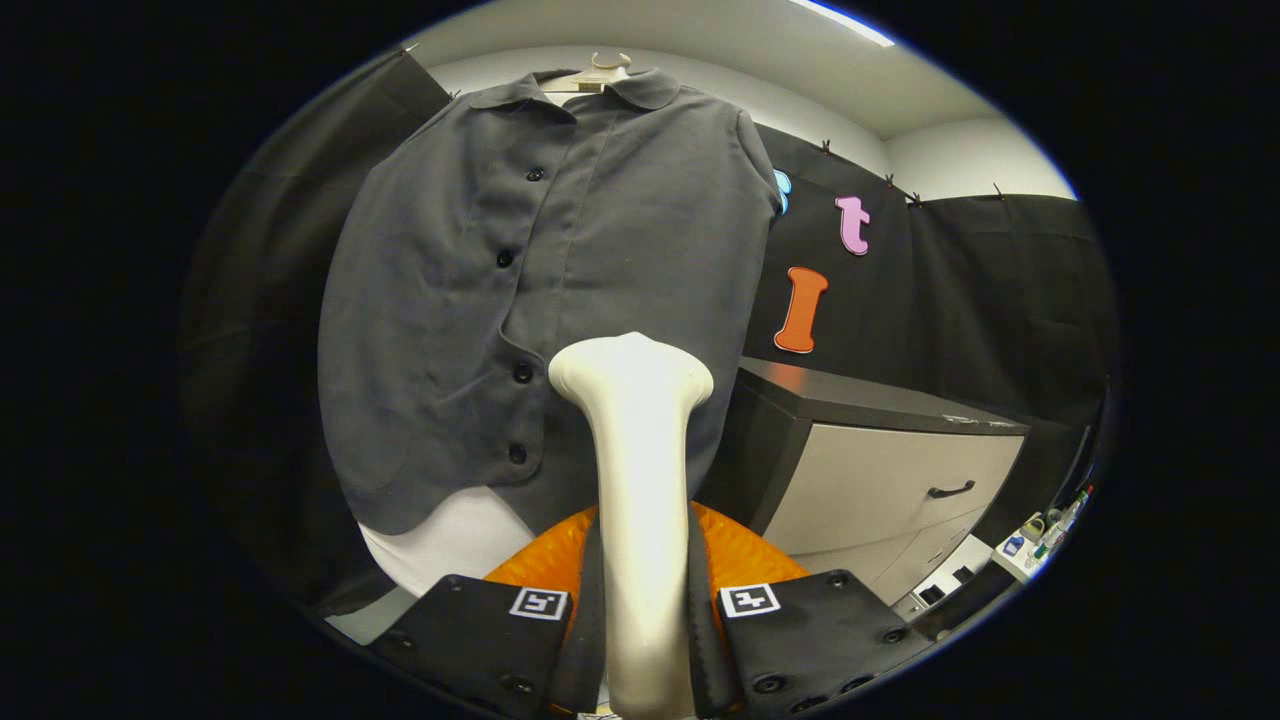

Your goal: Iron the clothes twice with a garment steamer, once on the left side and once on the right side.

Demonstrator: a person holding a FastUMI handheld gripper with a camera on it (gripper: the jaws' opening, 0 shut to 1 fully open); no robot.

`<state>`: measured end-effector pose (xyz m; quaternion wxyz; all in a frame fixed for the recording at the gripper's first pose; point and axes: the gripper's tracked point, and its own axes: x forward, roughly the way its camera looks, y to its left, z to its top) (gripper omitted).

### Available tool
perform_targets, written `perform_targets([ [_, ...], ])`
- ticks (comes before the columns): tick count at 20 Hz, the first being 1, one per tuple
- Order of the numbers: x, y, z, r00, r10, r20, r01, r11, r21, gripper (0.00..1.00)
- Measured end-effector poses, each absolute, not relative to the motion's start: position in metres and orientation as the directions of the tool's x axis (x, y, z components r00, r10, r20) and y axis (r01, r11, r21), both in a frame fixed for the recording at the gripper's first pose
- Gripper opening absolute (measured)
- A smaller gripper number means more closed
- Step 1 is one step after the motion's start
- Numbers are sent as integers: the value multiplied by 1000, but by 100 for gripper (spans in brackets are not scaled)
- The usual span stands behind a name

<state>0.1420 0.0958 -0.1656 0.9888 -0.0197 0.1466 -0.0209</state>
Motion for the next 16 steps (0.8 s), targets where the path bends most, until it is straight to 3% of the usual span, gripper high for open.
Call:
perform_targets([
  [4,134,91,-156,953,-69,-294,54,997,-57,42],
  [16,148,119,-27,994,-38,-106,33,998,-49,41],
])
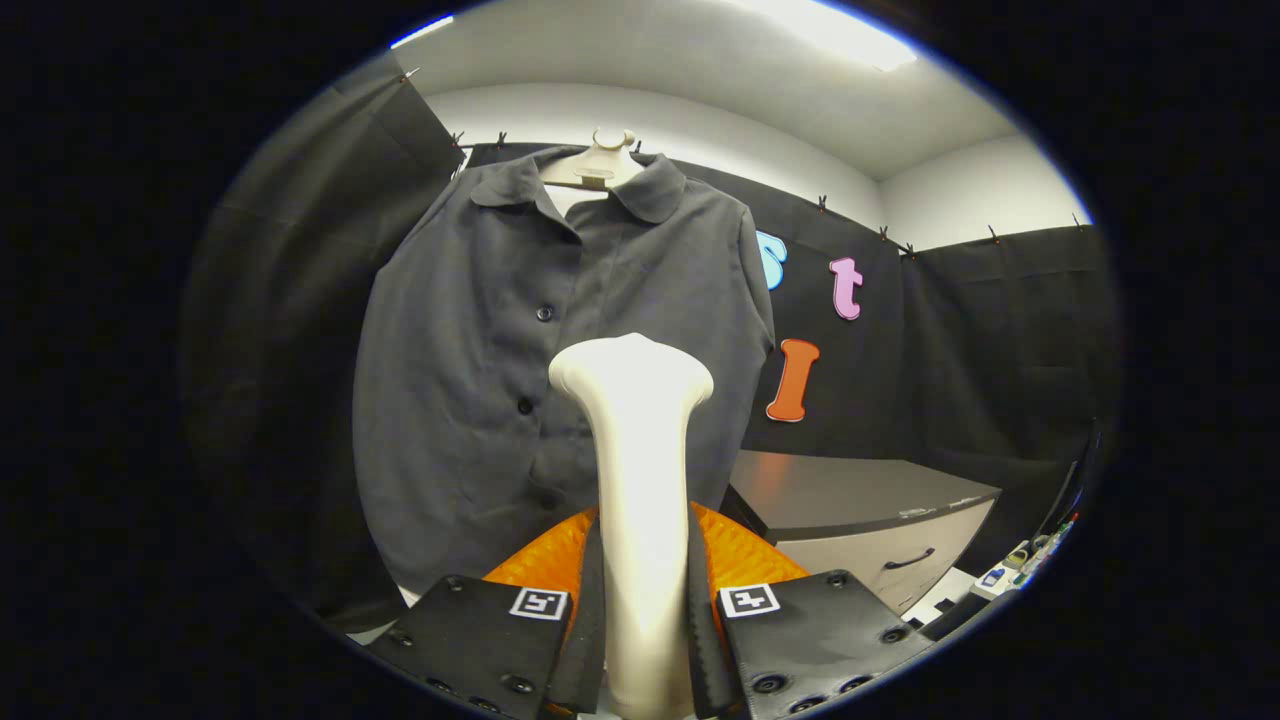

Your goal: Iron the clothes twice with a garment steamer, once on the left side and once on the right side.

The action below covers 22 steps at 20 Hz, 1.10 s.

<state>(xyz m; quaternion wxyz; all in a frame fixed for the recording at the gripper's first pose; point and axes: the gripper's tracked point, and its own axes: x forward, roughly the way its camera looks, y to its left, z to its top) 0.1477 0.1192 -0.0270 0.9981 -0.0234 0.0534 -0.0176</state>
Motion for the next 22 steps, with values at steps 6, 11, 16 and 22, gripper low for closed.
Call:
perform_targets([
  [6,157,165,15,999,36,-39,-37,999,-38,41],
  [11,184,209,30,995,101,-13,-102,994,-37,41],
  [16,209,237,24,988,151,-11,-151,988,-37,41],
  [22,202,242,-5,988,146,-39,-148,988,-35,41],
])
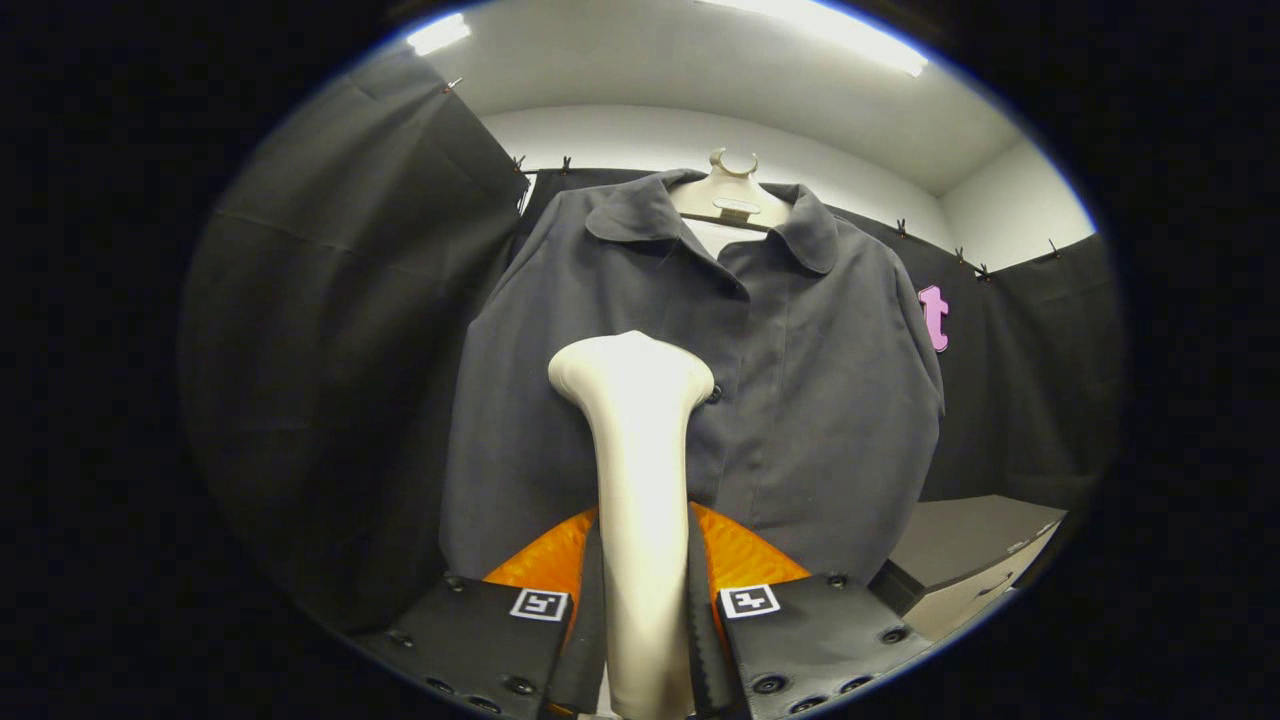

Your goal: Iron the clothes twice with a garment steamer, once on the left side and once on the right side.

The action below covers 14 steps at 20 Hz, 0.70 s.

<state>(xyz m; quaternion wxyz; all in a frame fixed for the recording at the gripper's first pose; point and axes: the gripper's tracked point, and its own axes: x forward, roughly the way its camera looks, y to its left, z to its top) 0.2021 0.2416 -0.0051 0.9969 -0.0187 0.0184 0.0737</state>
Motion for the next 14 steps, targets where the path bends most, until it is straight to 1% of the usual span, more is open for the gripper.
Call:
perform_targets([
  [14,152,249,-81,978,146,-146,-154,987,-47,41],
])
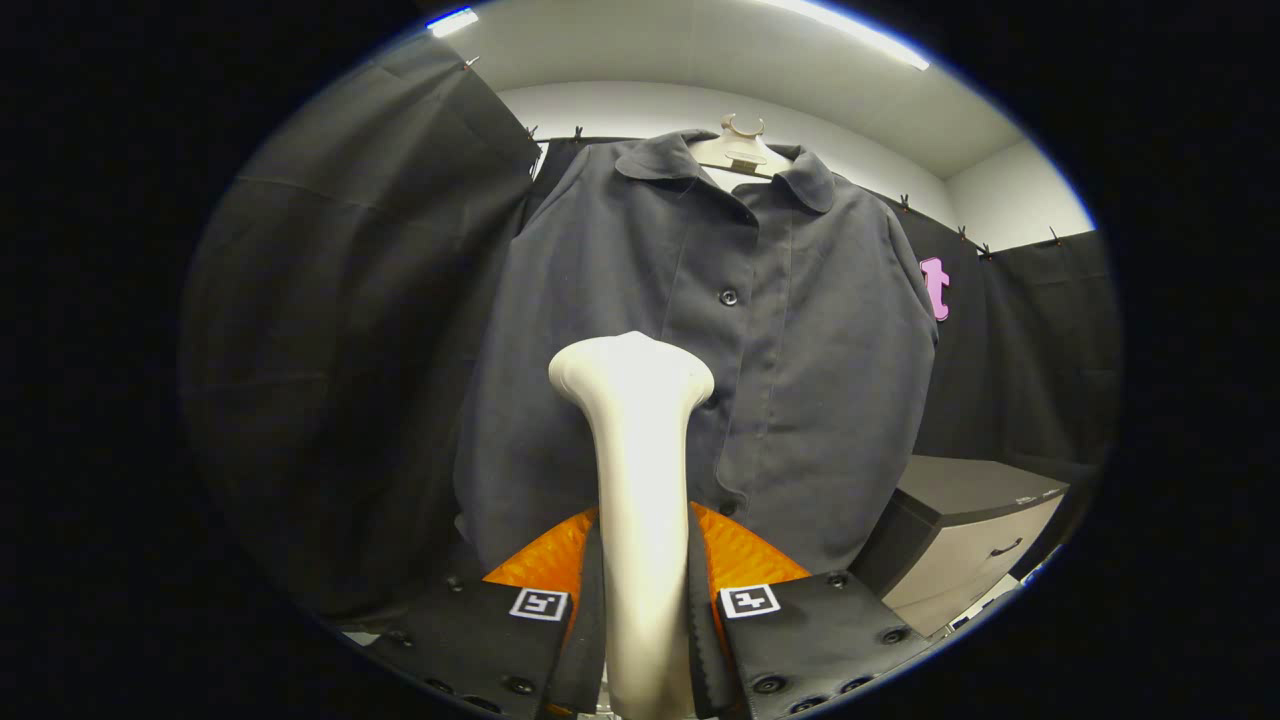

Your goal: Iron the clothes twice with a garment steamer, once on the left side and once on the right side.

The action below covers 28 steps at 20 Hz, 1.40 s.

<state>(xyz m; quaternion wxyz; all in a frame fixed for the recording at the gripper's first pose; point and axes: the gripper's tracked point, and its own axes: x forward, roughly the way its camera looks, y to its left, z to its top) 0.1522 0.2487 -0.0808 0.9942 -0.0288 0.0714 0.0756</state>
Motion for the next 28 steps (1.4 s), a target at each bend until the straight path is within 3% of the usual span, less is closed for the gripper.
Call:
perform_targets([
  [9,127,247,-131,965,139,-221,-154,987,-51,42],
  [19,111,253,-136,960,155,-234,-172,984,-55,41],
  [28,83,238,-70,976,189,-111,-195,980,-43,41],
])
